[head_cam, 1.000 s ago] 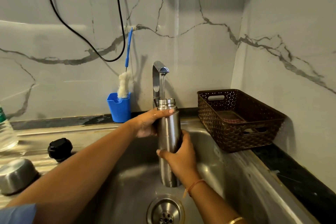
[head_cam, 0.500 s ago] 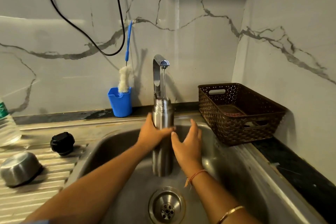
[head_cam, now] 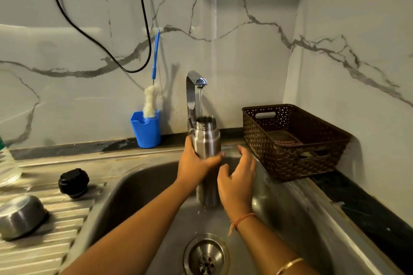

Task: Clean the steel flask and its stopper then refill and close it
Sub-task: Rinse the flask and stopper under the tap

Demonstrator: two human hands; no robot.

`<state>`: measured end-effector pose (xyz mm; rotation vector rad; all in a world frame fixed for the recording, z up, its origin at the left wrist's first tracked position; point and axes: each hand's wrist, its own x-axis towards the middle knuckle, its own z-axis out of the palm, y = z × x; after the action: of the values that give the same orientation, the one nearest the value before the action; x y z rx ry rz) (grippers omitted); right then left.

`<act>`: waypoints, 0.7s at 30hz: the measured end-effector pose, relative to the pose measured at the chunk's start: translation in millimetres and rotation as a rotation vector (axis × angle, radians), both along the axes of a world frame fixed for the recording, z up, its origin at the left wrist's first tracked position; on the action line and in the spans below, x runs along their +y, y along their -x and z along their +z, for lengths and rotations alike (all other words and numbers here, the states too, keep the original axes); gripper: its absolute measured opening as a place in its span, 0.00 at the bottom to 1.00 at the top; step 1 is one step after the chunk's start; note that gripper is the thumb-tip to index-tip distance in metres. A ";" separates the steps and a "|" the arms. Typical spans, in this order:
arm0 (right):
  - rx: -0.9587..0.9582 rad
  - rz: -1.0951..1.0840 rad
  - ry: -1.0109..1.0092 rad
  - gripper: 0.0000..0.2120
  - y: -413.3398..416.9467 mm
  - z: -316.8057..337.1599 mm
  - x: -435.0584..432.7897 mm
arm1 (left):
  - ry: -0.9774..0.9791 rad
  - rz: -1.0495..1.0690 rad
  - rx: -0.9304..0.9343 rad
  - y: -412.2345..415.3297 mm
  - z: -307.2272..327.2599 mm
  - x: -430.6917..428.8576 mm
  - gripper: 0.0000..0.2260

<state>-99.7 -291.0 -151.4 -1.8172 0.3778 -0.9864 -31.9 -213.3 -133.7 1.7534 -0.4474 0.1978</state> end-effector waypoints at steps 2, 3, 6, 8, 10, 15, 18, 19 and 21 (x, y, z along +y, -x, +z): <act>-0.016 -0.006 -0.007 0.25 -1.1 -0.1 -0.4 | 0.097 0.038 0.003 -4.5 14.8 -1.6 0.31; -0.017 -0.008 -0.014 0.25 -1.0 -0.5 -1.1 | 0.128 0.038 0.043 -5.0 15.1 -0.8 0.31; -0.005 0.002 -0.010 0.26 1.3 1.1 1.4 | -0.089 0.007 0.179 6.2 -16.0 9.9 0.34; -0.014 0.020 0.008 0.26 2.4 1.7 3.0 | -0.191 0.012 0.171 14.1 -34.8 13.9 0.32; -0.020 0.027 0.014 0.26 2.1 0.9 3.0 | -0.104 0.060 0.127 8.2 -27.7 12.1 0.31; -0.048 0.000 -0.007 0.25 0.9 1.1 0.6 | -0.001 0.061 0.104 -0.2 0.7 10.3 0.33; -0.058 0.017 0.038 0.25 3.5 0.7 5.6 | -0.177 0.040 0.274 15.7 -29.7 15.8 0.31; -0.069 0.016 0.061 0.25 3.6 0.5 5.7 | -0.200 0.053 0.259 18.0 -34.8 14.9 0.30; -0.065 0.016 0.071 0.25 2.8 0.6 5.6 | -0.183 0.065 0.173 14.1 -28.5 9.8 0.30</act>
<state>-102.5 -285.4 -150.8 -1.8439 0.2910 -1.0566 -46.0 -203.6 -162.2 1.9478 -0.2901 0.0509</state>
